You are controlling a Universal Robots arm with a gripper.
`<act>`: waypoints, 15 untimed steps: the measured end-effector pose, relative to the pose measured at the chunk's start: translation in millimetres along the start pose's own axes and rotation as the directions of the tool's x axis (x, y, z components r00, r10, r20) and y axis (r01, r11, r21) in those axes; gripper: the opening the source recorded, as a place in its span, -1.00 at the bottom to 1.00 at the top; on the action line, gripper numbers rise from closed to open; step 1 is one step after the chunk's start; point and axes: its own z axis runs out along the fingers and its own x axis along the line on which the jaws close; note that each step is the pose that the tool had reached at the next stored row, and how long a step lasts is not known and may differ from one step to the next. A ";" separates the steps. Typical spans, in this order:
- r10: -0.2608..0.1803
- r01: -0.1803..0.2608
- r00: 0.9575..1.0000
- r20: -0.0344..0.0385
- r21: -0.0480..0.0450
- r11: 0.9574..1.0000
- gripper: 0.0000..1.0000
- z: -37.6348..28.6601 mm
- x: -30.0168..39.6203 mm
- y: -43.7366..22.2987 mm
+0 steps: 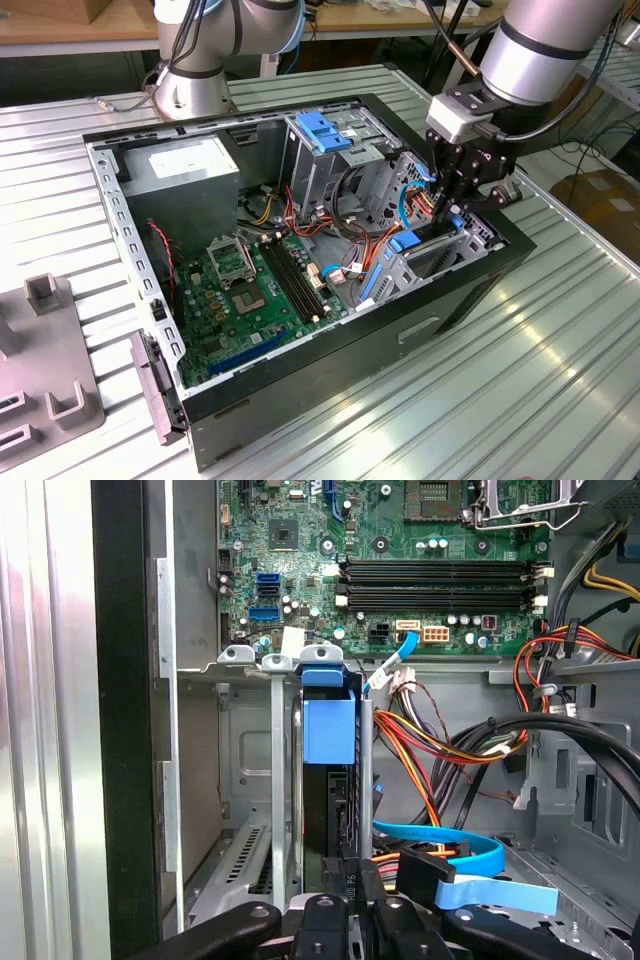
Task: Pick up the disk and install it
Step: 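Insert the first disk wire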
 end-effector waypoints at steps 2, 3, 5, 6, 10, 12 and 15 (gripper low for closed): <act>0.002 -0.002 1.000 0.023 0.000 1.000 -0.66 0.1 1.1 0.0; 0.002 -0.002 1.000 0.027 0.000 1.000 -0.66 0.2 2.0 0.0; 0.003 -0.003 0.999 0.034 -0.001 1.000 -0.66 0.0 3.6 -0.1; 0.003 -0.003 0.999 0.037 -0.001 1.000 -0.66 -0.1 4.3 -0.1; 0.008 -0.008 0.997 0.082 -0.002 1.000 -0.66 -0.7 10.6 -0.3; 0.008 -0.008 0.996 0.088 -0.002 1.000 -0.66 -1.0 13.7 -0.3; 0.008 -0.008 0.996 0.088 -0.002 1.000 -0.66 -1.0 17.0 -0.4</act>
